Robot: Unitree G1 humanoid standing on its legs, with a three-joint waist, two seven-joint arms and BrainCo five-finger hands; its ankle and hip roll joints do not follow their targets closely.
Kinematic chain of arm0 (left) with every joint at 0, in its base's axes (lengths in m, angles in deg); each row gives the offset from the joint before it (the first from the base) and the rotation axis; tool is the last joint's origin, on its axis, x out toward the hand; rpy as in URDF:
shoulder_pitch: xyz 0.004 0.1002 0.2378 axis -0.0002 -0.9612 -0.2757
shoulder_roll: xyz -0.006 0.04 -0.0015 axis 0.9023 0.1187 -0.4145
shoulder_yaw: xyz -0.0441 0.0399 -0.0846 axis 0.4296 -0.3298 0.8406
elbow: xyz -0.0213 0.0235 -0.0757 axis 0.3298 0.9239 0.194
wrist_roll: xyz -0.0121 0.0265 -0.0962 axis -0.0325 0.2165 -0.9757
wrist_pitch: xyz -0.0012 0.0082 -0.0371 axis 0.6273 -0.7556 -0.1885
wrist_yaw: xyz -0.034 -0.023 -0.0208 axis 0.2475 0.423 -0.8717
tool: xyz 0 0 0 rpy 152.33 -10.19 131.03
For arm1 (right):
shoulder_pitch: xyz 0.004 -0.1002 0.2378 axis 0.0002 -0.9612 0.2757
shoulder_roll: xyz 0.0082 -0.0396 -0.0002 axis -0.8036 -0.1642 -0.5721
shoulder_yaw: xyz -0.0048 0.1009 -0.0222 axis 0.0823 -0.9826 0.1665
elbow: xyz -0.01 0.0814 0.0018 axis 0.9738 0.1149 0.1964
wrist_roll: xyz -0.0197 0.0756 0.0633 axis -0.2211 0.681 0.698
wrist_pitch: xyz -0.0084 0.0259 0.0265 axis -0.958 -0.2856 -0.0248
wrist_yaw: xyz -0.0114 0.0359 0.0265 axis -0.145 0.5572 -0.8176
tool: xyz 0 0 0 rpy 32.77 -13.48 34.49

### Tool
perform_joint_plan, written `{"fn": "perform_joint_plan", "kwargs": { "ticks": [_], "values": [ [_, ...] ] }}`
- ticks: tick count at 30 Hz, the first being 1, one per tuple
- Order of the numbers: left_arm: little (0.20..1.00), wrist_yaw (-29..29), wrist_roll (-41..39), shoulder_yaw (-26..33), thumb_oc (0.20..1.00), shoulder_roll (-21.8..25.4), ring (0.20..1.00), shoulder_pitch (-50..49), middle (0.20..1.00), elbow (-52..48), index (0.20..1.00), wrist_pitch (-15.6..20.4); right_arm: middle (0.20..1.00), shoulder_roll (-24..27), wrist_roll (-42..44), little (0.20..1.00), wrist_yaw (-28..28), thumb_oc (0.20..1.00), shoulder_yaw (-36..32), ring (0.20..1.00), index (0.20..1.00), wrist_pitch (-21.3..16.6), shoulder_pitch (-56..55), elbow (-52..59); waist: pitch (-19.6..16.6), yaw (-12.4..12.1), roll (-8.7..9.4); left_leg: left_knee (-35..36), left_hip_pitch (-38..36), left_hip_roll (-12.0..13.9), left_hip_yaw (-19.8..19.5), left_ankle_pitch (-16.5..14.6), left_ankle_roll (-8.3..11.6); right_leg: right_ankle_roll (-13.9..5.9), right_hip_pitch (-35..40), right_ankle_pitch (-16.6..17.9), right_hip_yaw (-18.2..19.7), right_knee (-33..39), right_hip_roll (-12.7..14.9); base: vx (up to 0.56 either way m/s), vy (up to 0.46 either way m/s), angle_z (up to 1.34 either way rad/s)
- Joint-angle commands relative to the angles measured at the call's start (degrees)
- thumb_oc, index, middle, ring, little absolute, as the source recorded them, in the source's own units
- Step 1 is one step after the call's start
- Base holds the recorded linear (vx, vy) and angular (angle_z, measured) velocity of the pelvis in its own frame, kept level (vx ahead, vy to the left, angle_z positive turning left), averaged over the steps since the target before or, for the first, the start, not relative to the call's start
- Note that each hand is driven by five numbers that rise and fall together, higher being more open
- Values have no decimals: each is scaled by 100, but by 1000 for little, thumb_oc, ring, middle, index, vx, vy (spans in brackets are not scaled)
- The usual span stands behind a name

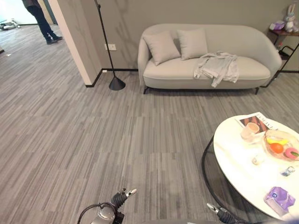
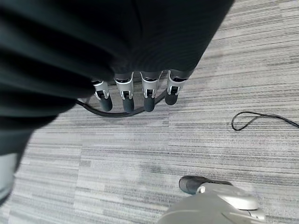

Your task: Hang the clothes on the sofa on the clothes rack.

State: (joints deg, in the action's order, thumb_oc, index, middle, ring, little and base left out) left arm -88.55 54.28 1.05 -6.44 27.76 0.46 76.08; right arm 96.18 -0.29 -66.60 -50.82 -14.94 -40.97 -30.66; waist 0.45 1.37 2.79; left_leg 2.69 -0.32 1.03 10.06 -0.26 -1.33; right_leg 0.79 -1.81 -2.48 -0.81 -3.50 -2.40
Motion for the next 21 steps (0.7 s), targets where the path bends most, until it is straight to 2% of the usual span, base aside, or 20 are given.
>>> {"fn": "perform_joint_plan", "kwargs": {
  "ticks": [1,6,21],
  "values": [
    [1000,-45,-89,-21,1000,43,1000,218,1000,83,1000,183,1000,43,108,1000,-32,1000,60,1000,1000,-141,183,-63,111,34,-80,231,-428,-39,234,-191,369,-880,326,269,514,660,257,0,0,0],
    [1000,37,-65,34,1000,-2,1000,191,1000,134,1000,181,1000,30,144,1000,-20,1000,25,1000,1000,-157,74,-59,105,-16,-78,231,-423,-50,166,-186,361,-871,370,262,454,700,271,5,-9,6],
    [1000,67,100,-89,1000,-46,1000,289,1000,170,1000,171,1000,37,93,1000,29,1000,21,1000,1000,-154,96,-99,126,49,-129,231,-427,-67,193,-202,342,-886,315,264,486,637,294,1,11,4]
  ]
}}
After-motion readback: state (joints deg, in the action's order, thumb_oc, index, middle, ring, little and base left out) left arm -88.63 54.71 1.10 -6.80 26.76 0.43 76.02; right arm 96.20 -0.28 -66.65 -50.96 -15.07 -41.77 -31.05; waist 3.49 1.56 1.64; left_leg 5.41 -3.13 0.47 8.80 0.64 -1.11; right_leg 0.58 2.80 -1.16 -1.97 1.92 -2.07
